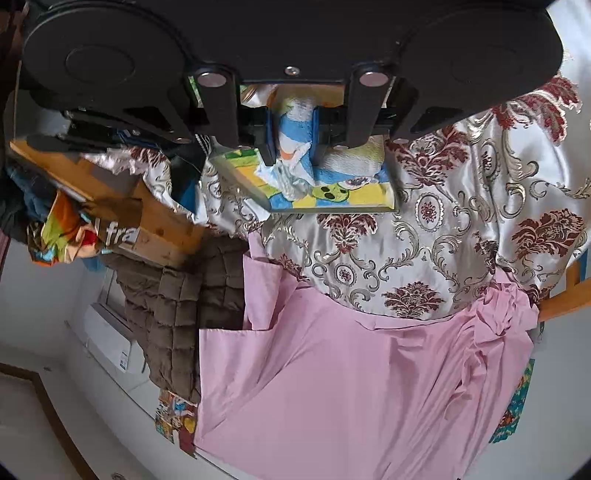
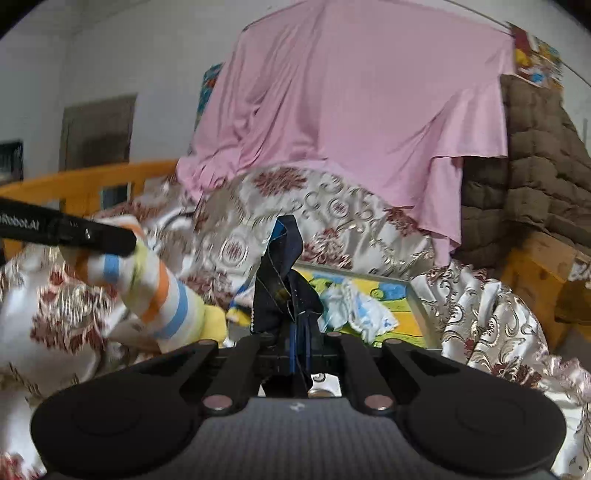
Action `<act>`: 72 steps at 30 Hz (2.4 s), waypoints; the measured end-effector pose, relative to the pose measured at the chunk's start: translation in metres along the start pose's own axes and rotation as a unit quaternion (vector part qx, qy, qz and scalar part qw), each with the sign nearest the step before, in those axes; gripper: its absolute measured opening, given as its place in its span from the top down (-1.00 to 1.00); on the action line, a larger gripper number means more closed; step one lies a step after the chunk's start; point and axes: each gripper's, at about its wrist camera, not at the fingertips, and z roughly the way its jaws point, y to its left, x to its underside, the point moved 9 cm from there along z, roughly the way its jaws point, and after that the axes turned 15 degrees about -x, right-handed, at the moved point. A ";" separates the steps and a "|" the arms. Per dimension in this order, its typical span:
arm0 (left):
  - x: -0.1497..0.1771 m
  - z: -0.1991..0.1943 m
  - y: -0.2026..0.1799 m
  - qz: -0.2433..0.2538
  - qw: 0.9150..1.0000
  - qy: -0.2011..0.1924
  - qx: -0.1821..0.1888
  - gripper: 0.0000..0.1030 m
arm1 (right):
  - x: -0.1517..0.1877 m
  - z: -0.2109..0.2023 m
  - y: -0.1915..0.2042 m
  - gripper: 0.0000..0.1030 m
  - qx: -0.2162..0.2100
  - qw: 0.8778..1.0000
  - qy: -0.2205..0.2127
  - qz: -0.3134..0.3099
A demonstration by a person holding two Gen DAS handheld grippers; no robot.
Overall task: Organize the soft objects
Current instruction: 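Lift the striped towel and dark cloth and carry them toward the parrot tray, then lower the striped towel and dark cloth into the tray and open both grippers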
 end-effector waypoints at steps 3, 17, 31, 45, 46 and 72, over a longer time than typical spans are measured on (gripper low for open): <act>-0.014 0.004 -0.006 -0.024 1.000 0.000 -0.004 0.62 | -0.006 -0.007 -0.010 0.89 0.004 1.000 -0.012 0.012; -0.100 0.098 -0.049 -0.040 0.999 -0.018 0.002 0.62 | -0.030 0.062 -0.106 0.89 0.014 0.995 -0.033 0.095; -0.102 0.280 -0.102 -0.066 0.998 0.011 0.017 0.62 | -0.014 0.170 -0.219 0.89 0.035 0.980 -0.012 0.195; -0.022 0.353 -0.135 -0.031 0.995 0.093 0.013 0.62 | 0.034 0.197 -0.265 0.89 0.029 0.960 0.048 0.275; -0.016 0.353 -0.136 -0.025 0.995 0.099 0.013 0.62 | 0.038 0.198 -0.265 0.89 0.027 0.958 0.055 0.279; 0.055 0.330 -0.120 0.059 0.984 0.167 -0.023 0.32 | 0.057 0.204 -0.252 0.28 0.012 0.949 0.085 0.304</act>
